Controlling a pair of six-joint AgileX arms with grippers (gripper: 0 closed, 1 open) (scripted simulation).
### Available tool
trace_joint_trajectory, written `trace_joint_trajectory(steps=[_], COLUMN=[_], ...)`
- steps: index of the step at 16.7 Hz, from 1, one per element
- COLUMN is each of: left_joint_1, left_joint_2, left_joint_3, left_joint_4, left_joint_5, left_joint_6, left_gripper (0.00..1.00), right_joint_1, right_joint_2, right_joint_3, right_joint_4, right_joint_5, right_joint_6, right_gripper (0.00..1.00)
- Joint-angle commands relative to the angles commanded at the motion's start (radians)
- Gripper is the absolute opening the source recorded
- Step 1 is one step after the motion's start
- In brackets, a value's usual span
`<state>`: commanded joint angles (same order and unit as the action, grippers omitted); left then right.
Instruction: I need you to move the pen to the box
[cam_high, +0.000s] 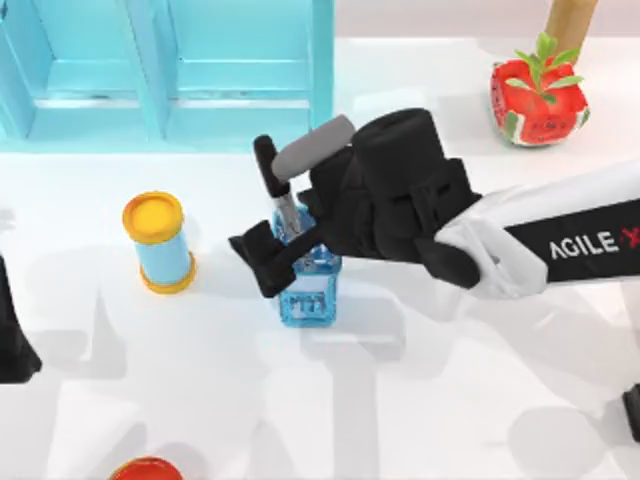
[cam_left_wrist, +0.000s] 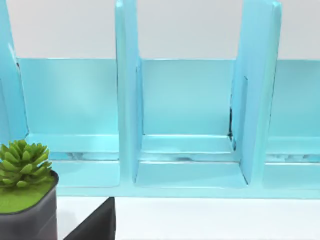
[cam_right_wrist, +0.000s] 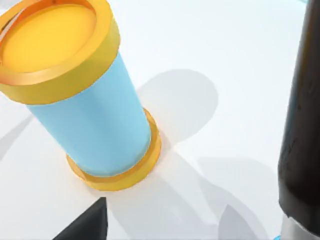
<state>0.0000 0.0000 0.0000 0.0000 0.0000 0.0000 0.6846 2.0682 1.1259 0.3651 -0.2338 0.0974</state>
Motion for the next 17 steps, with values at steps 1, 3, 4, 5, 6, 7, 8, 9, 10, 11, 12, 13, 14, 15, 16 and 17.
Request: trace_joint_trajectory(steps=[1,3,4,5,6,7,8,9,10,11,12,13,14,15,16,17], left_joint_1=[0.000,0.000,0.000,0.000,0.000,0.000,0.000,0.000,0.000,0.000,0.000,0.000,0.000,0.000,0.000,0.000], left_joint_2=[0.000,0.000,0.000,0.000,0.000,0.000,0.000,0.000,0.000,0.000,0.000,0.000,0.000,0.000,0.000,0.000], left_joint_3=[0.000,0.000,0.000,0.000,0.000,0.000,0.000,0.000,0.000,0.000,0.000,0.000,0.000,0.000,0.000,0.000], left_joint_4=[0.000,0.000,0.000,0.000,0.000,0.000,0.000,0.000,0.000,0.000,0.000,0.000,0.000,0.000,0.000,0.000], left_joint_5=[0.000,0.000,0.000,0.000,0.000,0.000,0.000,0.000,0.000,0.000,0.000,0.000,0.000,0.000,0.000,0.000], left_joint_6=[0.000,0.000,0.000,0.000,0.000,0.000,0.000,0.000,0.000,0.000,0.000,0.000,0.000,0.000,0.000,0.000], left_gripper=[1.00,1.00,1.00,1.00,1.00,1.00,1.00,1.00,1.00,1.00,1.00,1.00,1.00,1.00,1.00,1.00], right_joint_1=[0.000,0.000,0.000,0.000,0.000,0.000,0.000,0.000,0.000,0.000,0.000,0.000,0.000,0.000,0.000,0.000], right_joint_2=[0.000,0.000,0.000,0.000,0.000,0.000,0.000,0.000,0.000,0.000,0.000,0.000,0.000,0.000,0.000,0.000], right_joint_3=[0.000,0.000,0.000,0.000,0.000,0.000,0.000,0.000,0.000,0.000,0.000,0.000,0.000,0.000,0.000,0.000], right_joint_4=[0.000,0.000,0.000,0.000,0.000,0.000,0.000,0.000,0.000,0.000,0.000,0.000,0.000,0.000,0.000,0.000], right_joint_5=[0.000,0.000,0.000,0.000,0.000,0.000,0.000,0.000,0.000,0.000,0.000,0.000,0.000,0.000,0.000,0.000], right_joint_6=[0.000,0.000,0.000,0.000,0.000,0.000,0.000,0.000,0.000,0.000,0.000,0.000,0.000,0.000,0.000,0.000], right_gripper=[1.00,0.92,0.85,0.77,0.70,0.62,0.55,0.47,0.40,0.32,0.25,0.17,0.10,0.02,0.00,0.00])
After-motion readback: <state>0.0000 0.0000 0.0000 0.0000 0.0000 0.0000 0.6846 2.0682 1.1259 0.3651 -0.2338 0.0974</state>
